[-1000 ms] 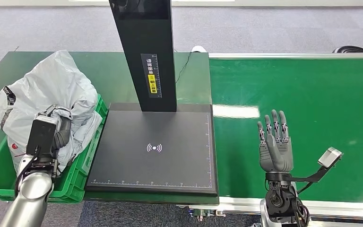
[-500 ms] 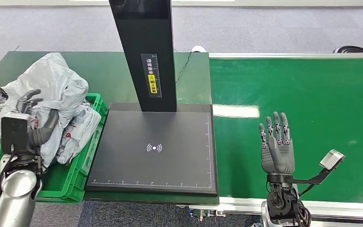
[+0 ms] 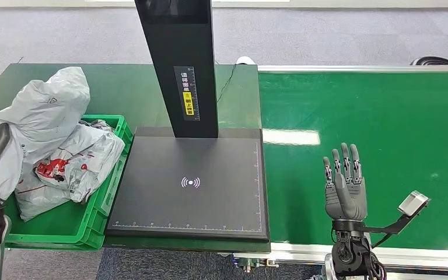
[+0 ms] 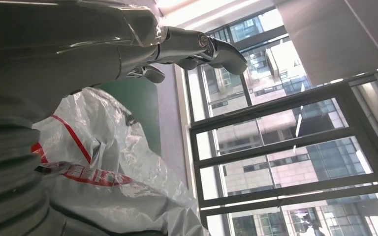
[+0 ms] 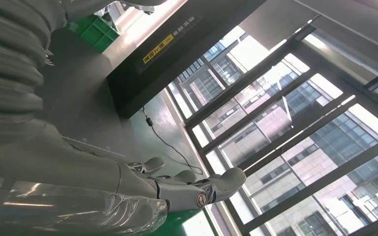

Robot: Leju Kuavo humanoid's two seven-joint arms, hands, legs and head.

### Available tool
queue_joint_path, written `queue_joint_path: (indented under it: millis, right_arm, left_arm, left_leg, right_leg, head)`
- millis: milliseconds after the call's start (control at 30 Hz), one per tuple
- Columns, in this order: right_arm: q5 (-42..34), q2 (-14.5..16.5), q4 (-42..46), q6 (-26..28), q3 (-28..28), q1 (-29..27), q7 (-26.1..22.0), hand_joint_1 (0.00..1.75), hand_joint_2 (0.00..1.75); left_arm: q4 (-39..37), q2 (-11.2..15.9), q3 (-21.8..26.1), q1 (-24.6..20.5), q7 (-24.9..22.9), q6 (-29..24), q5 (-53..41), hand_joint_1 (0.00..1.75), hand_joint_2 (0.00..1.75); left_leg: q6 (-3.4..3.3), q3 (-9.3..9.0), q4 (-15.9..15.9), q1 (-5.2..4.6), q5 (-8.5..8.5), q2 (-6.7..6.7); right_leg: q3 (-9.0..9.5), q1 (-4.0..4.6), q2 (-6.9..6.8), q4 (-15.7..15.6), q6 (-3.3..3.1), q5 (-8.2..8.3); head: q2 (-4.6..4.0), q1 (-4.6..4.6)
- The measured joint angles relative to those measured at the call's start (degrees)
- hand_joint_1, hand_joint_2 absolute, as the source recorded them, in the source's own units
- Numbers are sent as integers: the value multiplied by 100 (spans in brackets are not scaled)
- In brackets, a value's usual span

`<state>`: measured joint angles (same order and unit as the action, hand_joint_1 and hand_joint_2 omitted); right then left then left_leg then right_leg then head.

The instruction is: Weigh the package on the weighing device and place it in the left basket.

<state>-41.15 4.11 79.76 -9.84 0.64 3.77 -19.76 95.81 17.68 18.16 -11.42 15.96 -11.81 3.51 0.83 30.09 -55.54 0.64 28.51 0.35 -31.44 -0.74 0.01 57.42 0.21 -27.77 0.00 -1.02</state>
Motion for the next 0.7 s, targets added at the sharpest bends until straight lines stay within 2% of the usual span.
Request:
queue_joint_path:
  millis: [333,700]
  right_arm:
    - [12,-3,-2,-26,12,28,1,0,175]
    - [12,-9,-2,-28,38,23,1,0,175]
  left_arm:
    - [435,15,291,311,91,67,265,0,175]
    - [580,33,422,330,131,109,542,0,175]
  left_leg:
    - [0,1,0,0,0,-2]
    - [0,0,0,0,0,-1]
  right_leg:
    - [-1,0,-1,0,0,0]
    - [-1,0,-1,0,0,0]
  head:
    - [0,-1]
    - [0,0]
